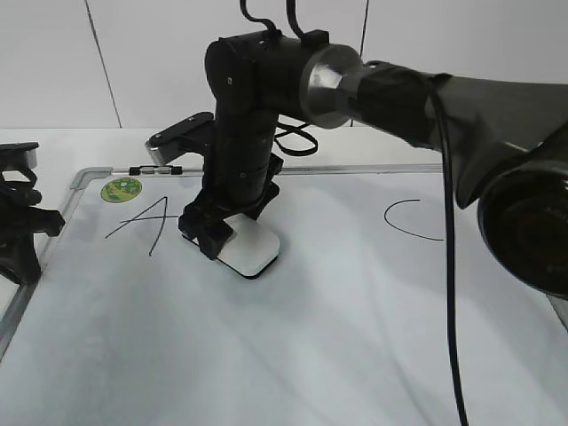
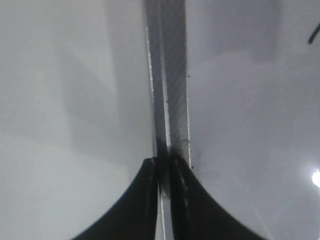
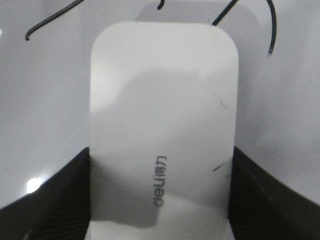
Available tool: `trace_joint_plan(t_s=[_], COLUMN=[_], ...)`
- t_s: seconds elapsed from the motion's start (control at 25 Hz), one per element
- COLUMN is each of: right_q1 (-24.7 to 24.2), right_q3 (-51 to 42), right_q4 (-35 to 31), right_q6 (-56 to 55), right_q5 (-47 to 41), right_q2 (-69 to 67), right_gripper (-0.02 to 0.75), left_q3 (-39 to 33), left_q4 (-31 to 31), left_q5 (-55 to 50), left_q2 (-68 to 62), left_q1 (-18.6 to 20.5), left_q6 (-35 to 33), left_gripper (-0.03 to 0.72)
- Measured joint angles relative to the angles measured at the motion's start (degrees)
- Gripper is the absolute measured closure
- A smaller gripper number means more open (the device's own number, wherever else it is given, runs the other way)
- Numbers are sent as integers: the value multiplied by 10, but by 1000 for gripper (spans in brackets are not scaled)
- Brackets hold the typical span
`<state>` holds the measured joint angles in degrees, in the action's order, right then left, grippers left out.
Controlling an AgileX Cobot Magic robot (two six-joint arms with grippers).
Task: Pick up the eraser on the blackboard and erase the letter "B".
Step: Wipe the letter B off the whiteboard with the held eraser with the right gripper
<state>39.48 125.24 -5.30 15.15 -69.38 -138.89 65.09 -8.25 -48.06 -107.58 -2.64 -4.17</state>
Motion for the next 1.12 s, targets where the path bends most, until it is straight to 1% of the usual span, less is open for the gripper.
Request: trace_joint_plan(t_s=[0.32, 0.64, 0.76, 1.0, 1.12], right_q1=[3, 0, -13, -60, -67], right_q3=[10, 11, 11, 16, 32], right_q4=[31, 40, 31, 39, 43], right_q6=[-8, -48, -74, -143, -148], right_q5=[-6, -7, -6, 5, -2], right_q2=[-10, -10, -10, -13, -19], right_gripper=[170, 170, 170, 171, 171], left_q3=[0, 0, 0, 0, 0], left_q4=[0, 0, -1, -2, -3], left_q5=[0, 4, 11, 12, 13], left_q2=[0, 0, 0, 0, 0], left_q1=[0, 0, 0, 0, 0], left_q6=[0, 0, 0, -2, -2], left_gripper=[656, 656, 656, 656, 656])
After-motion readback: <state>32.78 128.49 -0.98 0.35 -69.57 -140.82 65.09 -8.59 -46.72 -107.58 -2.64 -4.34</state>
